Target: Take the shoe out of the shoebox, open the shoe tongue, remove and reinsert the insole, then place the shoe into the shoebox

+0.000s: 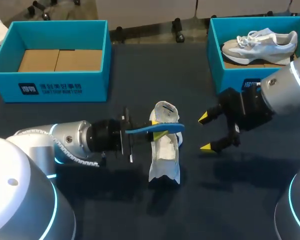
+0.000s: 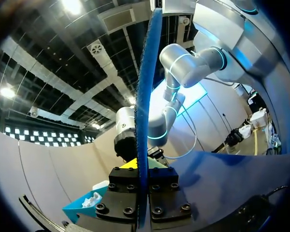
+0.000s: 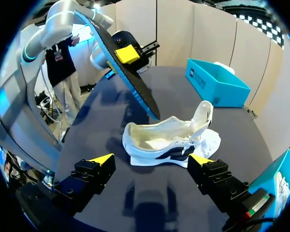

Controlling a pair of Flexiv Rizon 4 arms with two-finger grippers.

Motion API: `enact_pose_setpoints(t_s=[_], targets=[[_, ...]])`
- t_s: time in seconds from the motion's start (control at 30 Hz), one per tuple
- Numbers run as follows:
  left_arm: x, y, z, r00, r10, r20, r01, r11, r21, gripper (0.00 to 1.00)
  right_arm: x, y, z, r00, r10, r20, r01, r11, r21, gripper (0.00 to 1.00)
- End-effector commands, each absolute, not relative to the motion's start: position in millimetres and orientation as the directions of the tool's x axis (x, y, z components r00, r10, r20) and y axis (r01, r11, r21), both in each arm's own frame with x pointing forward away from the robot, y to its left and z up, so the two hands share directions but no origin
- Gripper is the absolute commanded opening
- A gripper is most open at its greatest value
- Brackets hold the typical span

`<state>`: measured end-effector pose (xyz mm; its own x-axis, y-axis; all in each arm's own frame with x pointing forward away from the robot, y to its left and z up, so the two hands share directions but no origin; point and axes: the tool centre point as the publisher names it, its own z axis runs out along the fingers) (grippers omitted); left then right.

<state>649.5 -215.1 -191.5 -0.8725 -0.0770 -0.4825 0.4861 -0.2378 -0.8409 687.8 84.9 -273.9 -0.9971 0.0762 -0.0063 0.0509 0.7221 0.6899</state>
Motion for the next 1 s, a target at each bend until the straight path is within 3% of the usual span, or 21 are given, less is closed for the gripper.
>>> enact_pose_setpoints(t_s=[0.03,1.0], targets=[[650,-215,-191,-0.874,-0.045,-0.483,0.478,-0.247,-0.843,0.0,687,85,-274,-0.997,0.077,-0.008,0.05,0.723,0.69,1.0],[639,-186,-231,-0.911,-0.084,-0.405,0.413,-0.199,-0.889,0.0,687,100,-289,-0.999,0.04,0.01,0.036,0.74,0.671,1.0]])
